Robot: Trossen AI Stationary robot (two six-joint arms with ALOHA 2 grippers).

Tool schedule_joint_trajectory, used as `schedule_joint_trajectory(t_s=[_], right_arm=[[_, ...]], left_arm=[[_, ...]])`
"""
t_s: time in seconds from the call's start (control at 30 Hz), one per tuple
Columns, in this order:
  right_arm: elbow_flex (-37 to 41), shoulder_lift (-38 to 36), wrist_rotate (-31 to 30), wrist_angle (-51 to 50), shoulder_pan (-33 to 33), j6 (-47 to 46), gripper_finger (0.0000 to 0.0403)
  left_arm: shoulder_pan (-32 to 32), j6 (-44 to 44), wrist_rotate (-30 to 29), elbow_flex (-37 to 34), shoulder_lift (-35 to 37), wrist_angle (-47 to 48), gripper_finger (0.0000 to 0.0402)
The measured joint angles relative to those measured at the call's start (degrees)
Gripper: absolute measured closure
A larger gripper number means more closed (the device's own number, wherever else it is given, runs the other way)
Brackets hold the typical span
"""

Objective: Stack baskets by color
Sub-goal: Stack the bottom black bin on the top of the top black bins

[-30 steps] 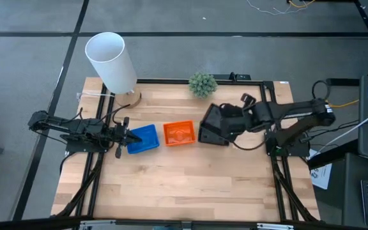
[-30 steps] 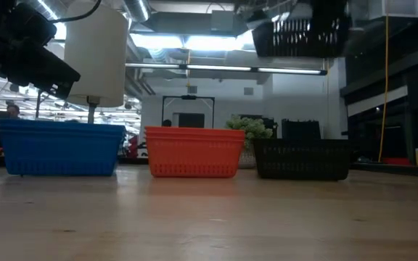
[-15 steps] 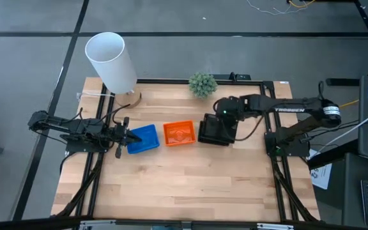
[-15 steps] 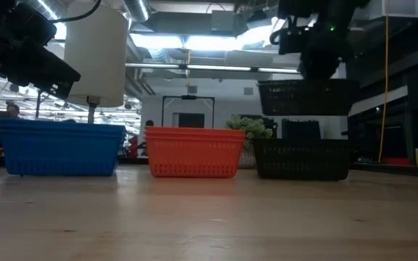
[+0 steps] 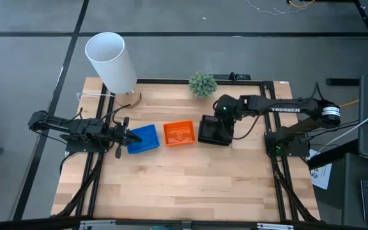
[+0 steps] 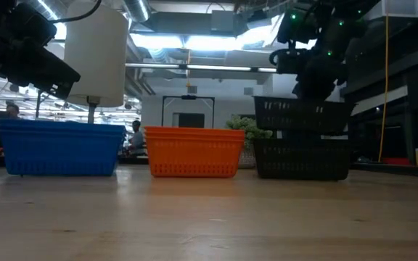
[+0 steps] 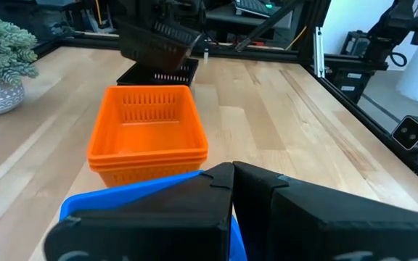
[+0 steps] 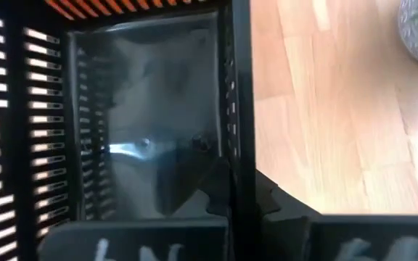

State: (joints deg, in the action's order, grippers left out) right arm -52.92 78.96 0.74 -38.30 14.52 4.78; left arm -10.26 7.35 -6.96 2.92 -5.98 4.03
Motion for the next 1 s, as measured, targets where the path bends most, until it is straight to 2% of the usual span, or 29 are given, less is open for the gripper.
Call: schedule_joint_trajectory(t_s=[0.2,0.67,1.0], right_arm=[[0.98,0.02,0.01,4.87,0.00,0.55,0.0403],[0.98,0.55,-0.07,3.67,-0.02,0.25,0.0401],[0.98,0.55,-0.12,3.64,-0.02,0.27,0.0360]], left_arm=[[0.00,0.00,0.00,0.00,0.00,0.00,0.0401],[0.00,-0.02,0.00,0.00,0.00,0.02,0.0401],[0.00,-0.02,0.00,0.00,0.00,0.04,0.0401]])
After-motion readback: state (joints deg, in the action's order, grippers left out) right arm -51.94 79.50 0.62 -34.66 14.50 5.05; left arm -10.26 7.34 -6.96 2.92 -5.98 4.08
